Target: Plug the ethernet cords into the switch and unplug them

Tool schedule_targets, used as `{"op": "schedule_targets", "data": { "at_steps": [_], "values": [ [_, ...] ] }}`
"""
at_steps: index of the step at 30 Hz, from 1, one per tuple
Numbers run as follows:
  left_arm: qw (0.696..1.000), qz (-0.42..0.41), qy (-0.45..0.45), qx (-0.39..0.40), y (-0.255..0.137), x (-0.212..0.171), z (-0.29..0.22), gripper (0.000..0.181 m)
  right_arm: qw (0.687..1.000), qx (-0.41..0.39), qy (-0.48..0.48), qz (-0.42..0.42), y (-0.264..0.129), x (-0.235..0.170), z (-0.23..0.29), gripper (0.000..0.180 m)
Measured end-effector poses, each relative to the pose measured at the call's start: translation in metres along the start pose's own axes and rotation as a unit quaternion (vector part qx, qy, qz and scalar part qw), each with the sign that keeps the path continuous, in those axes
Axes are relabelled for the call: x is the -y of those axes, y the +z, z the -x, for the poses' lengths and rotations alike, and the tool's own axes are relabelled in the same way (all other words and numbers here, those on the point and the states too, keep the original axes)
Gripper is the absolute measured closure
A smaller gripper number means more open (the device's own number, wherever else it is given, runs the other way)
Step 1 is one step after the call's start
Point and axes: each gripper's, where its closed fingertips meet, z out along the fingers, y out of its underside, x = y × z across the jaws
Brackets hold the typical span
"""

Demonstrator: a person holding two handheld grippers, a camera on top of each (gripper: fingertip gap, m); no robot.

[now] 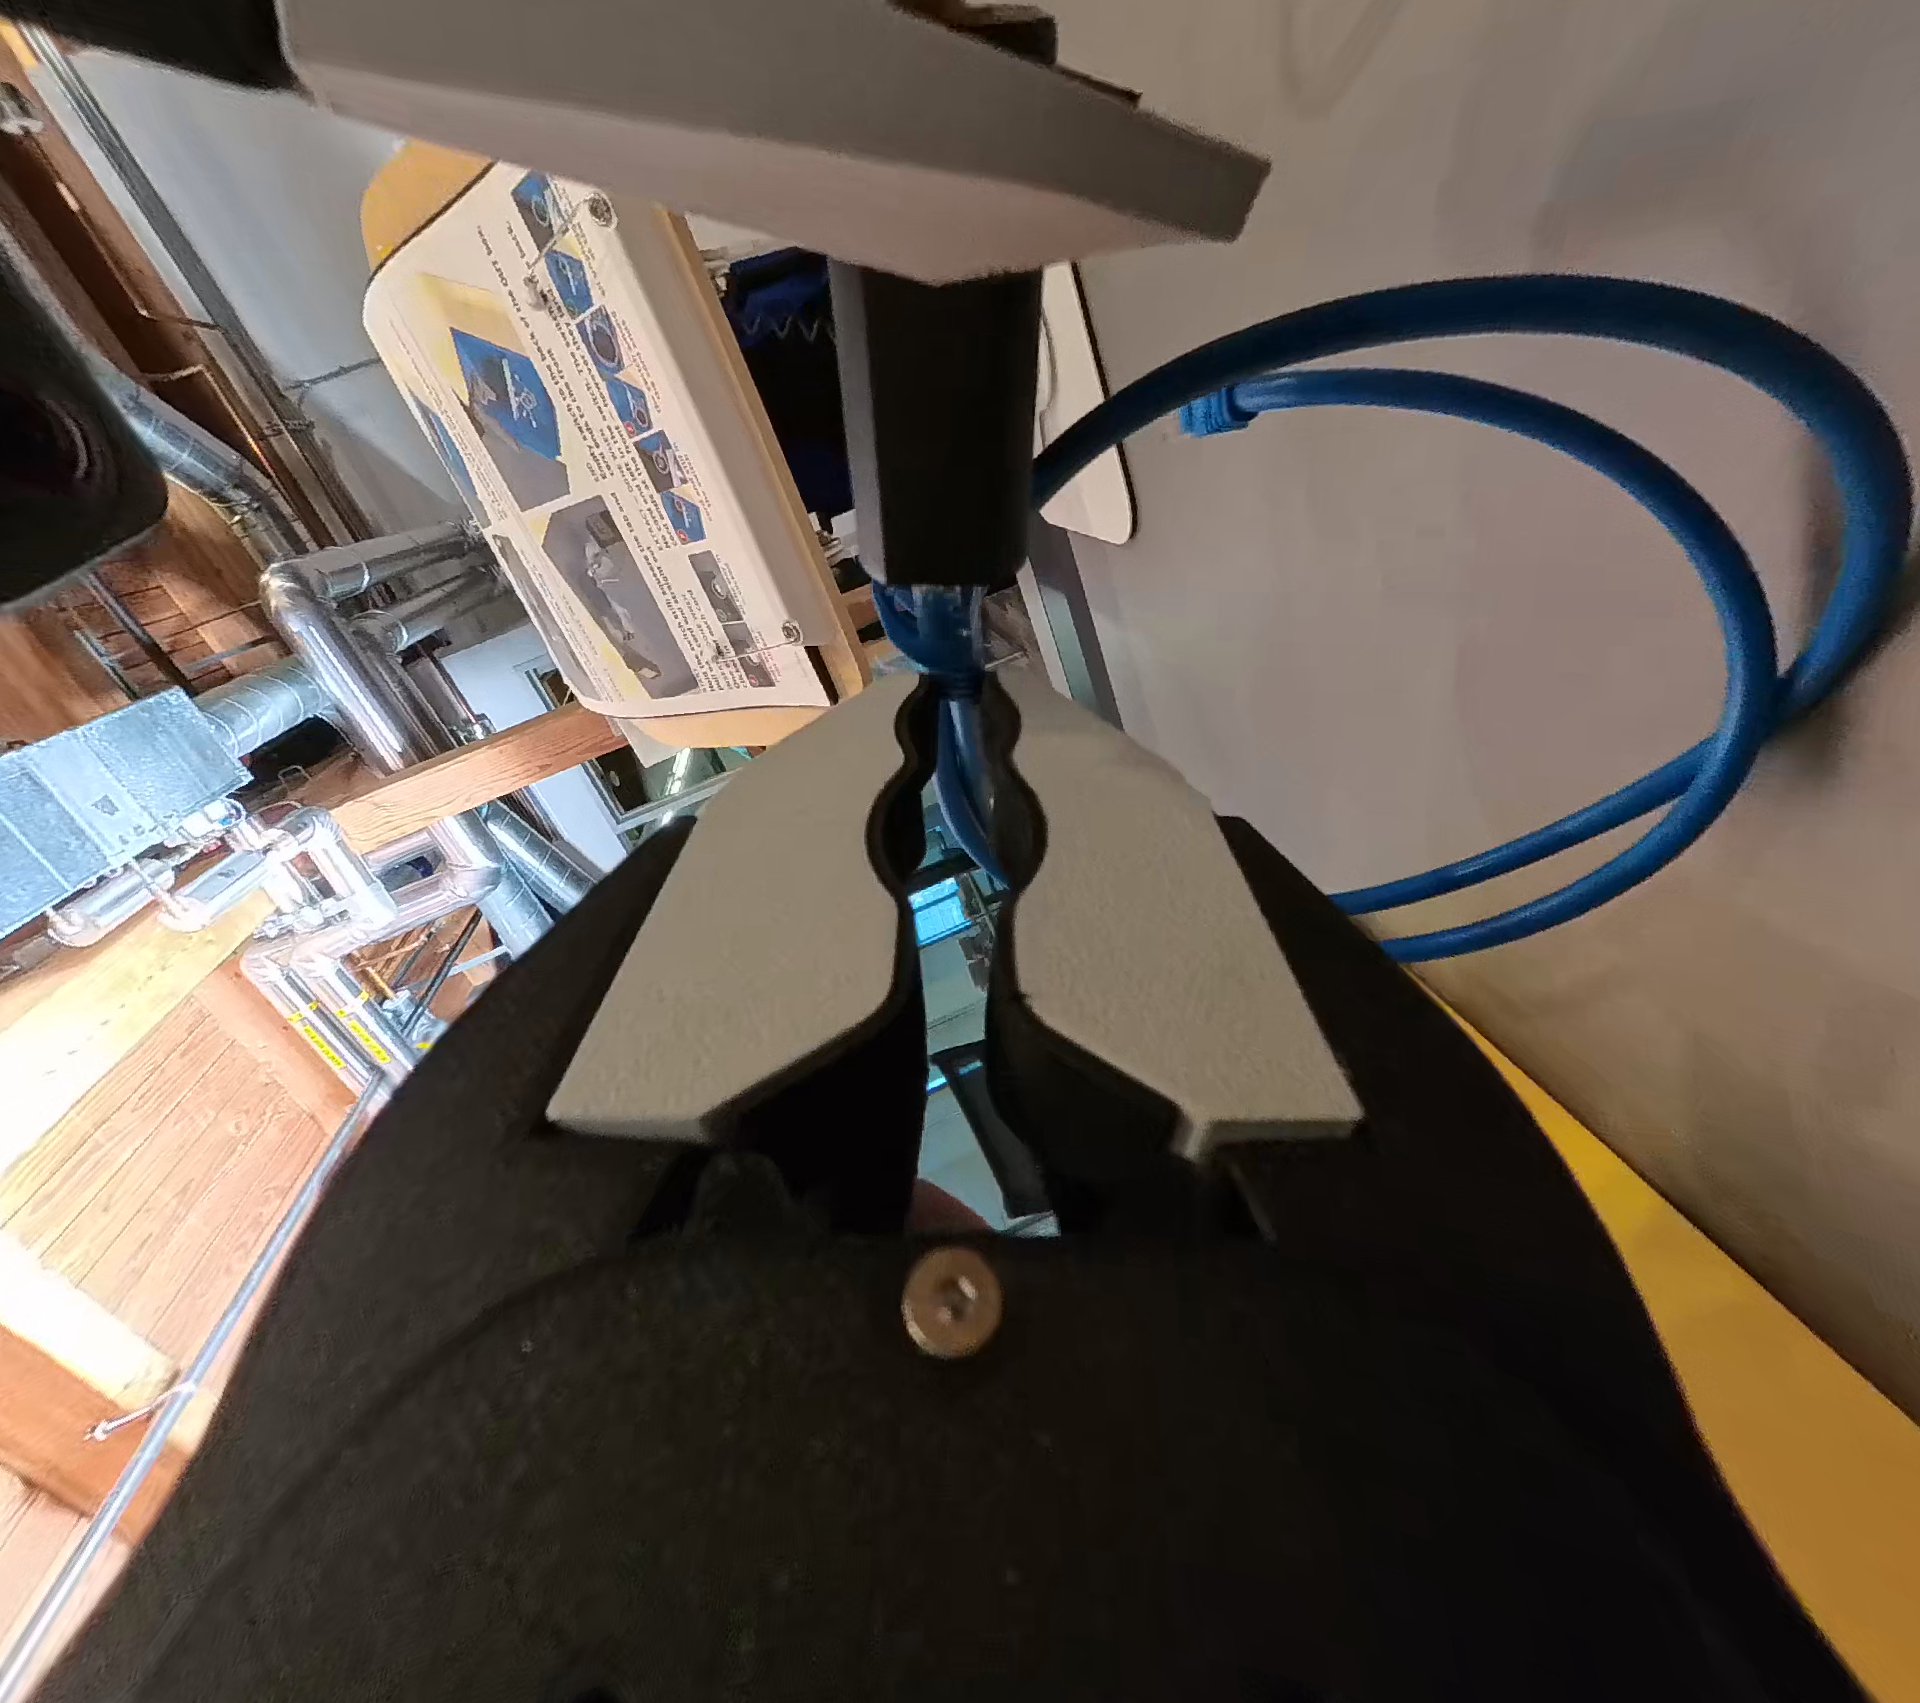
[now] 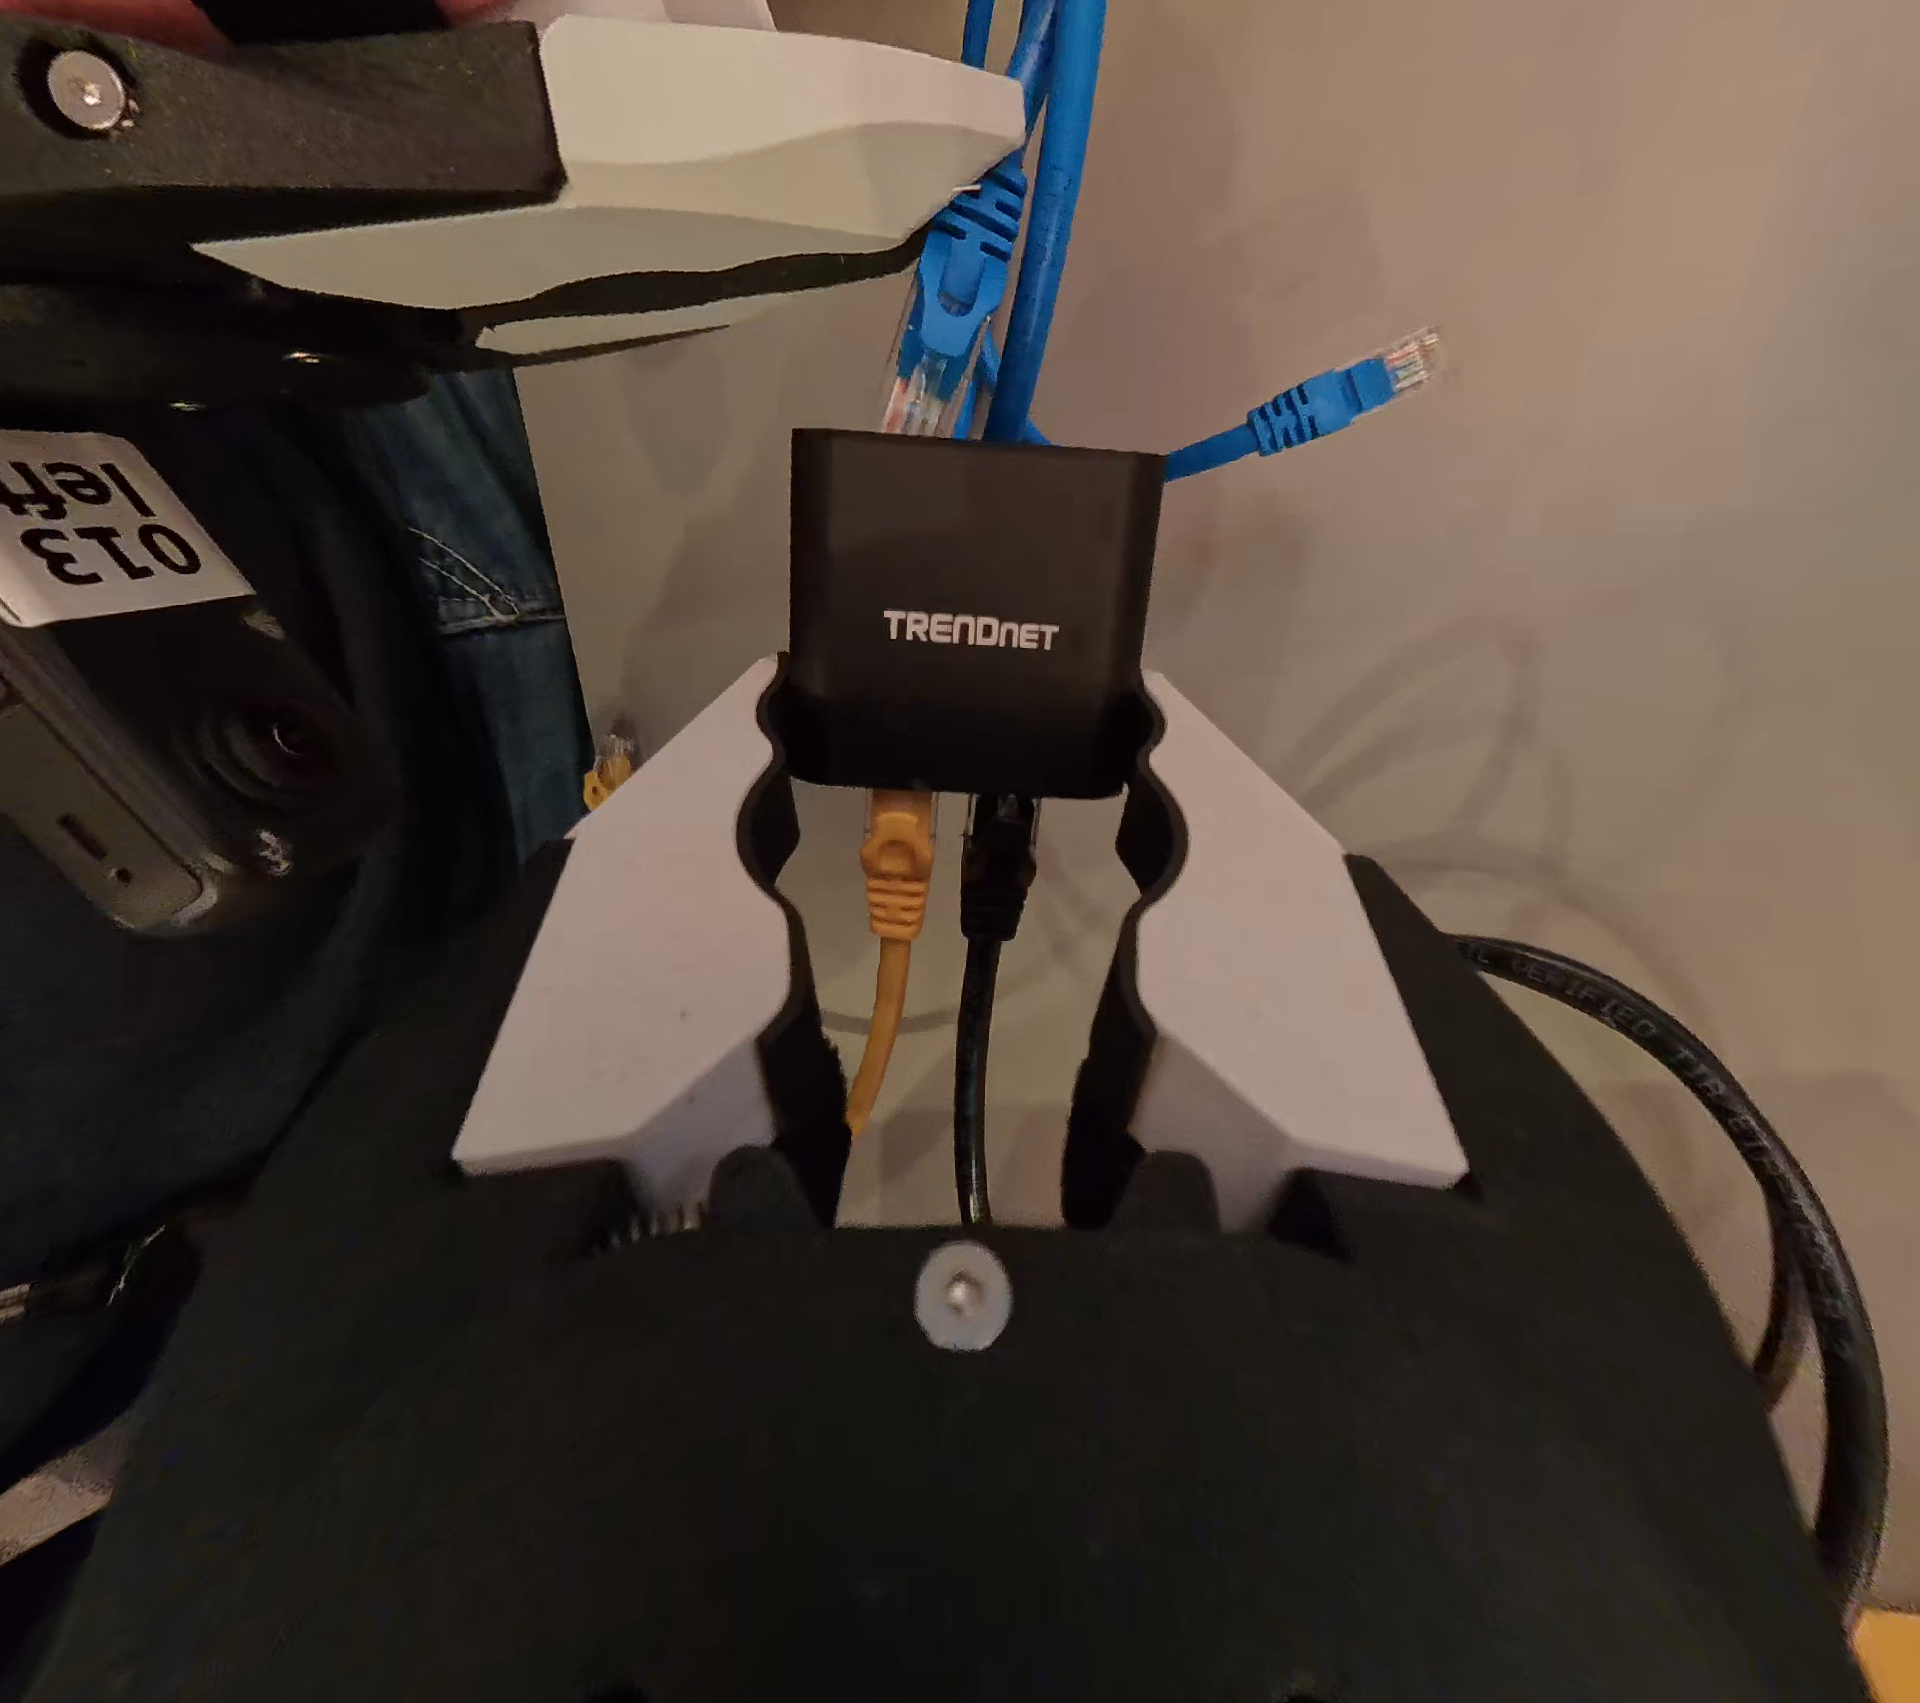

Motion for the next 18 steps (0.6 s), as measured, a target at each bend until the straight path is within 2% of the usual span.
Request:
{"op": "schedule_targets", "data": {
  "at_steps": [18],
  "values": [
    [0.999,-0.010,-0.038,0.015,0.0059,-0.0003,0.0037,0.173,0.999,0.008,0.026,-0.029,-0.0032,0.0037,-0.0003,0.119]
  ]
}}
